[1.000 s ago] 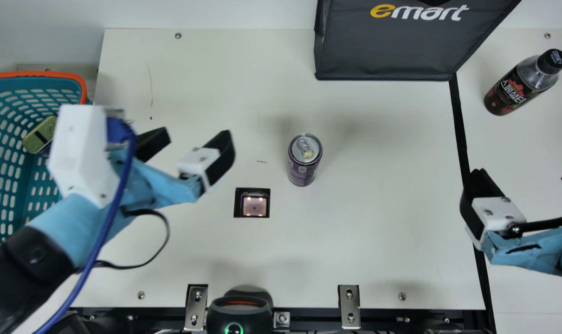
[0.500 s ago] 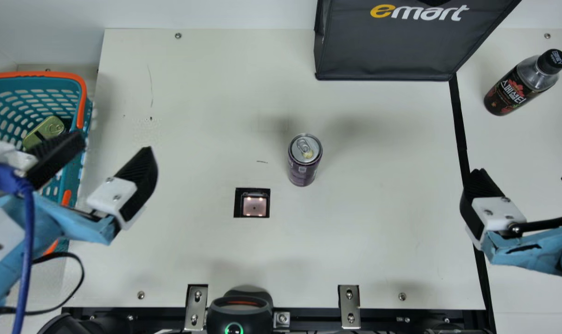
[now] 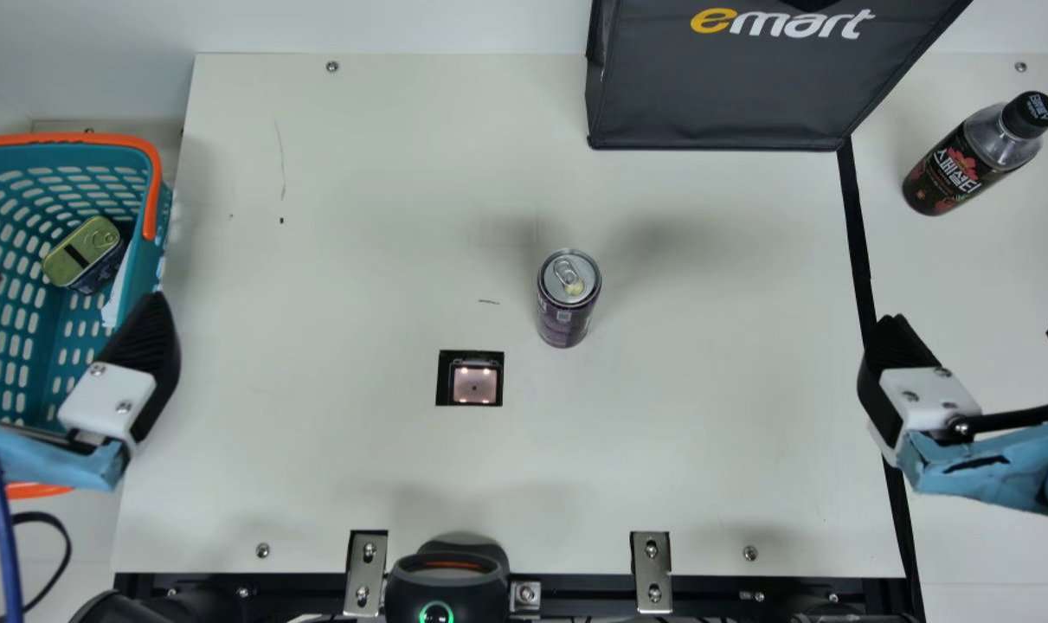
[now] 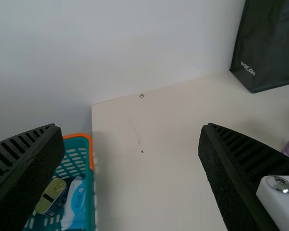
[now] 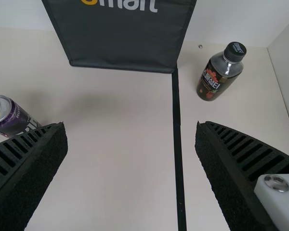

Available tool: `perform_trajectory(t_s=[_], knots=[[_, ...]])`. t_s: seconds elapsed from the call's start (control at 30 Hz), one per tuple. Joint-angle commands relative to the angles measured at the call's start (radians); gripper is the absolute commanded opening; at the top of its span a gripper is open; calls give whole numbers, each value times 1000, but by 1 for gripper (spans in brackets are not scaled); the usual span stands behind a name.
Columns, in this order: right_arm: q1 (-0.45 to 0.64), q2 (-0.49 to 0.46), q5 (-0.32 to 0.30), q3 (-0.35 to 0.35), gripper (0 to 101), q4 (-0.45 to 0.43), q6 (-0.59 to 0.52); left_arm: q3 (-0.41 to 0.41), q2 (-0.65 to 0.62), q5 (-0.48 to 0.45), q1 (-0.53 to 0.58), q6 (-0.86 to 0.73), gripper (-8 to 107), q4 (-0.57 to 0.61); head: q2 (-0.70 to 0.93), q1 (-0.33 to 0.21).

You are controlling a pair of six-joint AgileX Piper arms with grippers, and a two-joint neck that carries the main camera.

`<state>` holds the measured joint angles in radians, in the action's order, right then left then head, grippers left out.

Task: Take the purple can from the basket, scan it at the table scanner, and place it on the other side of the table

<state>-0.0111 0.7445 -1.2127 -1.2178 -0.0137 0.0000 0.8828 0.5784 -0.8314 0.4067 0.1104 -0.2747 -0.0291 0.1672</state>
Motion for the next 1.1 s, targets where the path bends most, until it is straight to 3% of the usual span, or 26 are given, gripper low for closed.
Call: perform_trajectory(t_s=[0.0,0.5,0.77,1.07], knots=[[0,0,0,0,95,0,0,1,-9,-10,-13,-15,90,4,2,-29],[0,0,0,0,95,0,0,60,-18,-197,-111,74,90,79,2,-29],[-41,17,-7,6,95,20,-9,59,-20,-196,-110,74,90,80,2,-29],[-147,71,-7,53,95,145,-68,59,-20,-199,-110,74,90,80,2,-29]])
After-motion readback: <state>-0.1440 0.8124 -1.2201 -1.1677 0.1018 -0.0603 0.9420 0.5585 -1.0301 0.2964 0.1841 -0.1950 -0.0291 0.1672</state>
